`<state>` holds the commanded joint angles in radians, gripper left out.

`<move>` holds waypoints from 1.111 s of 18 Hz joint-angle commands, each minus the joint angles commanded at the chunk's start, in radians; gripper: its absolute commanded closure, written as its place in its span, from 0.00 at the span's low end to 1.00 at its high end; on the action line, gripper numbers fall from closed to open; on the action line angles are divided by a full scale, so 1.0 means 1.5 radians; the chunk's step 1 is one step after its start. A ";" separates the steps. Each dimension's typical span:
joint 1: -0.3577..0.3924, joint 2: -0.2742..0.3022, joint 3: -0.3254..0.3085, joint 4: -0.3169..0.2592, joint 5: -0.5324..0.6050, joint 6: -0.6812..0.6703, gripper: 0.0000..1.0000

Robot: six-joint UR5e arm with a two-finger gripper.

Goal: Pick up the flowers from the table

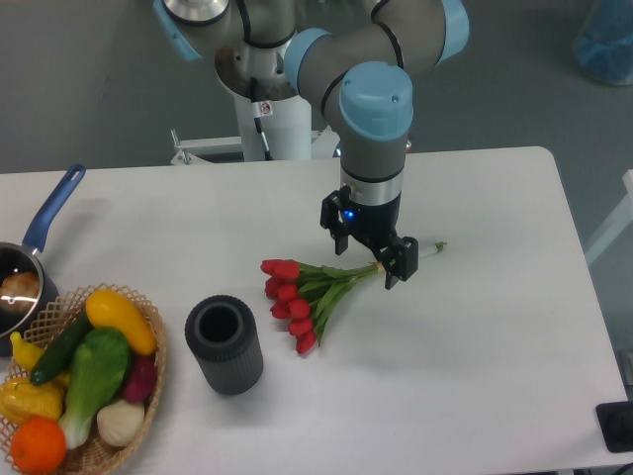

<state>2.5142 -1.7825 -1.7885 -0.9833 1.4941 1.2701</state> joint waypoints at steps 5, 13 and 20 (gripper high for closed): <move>-0.004 -0.003 -0.009 -0.001 0.000 0.000 0.00; -0.040 -0.047 -0.033 0.014 0.006 0.034 0.00; -0.060 -0.092 -0.038 0.019 0.056 0.056 0.00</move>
<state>2.4237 -1.9204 -1.8454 -0.9542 1.5784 1.3545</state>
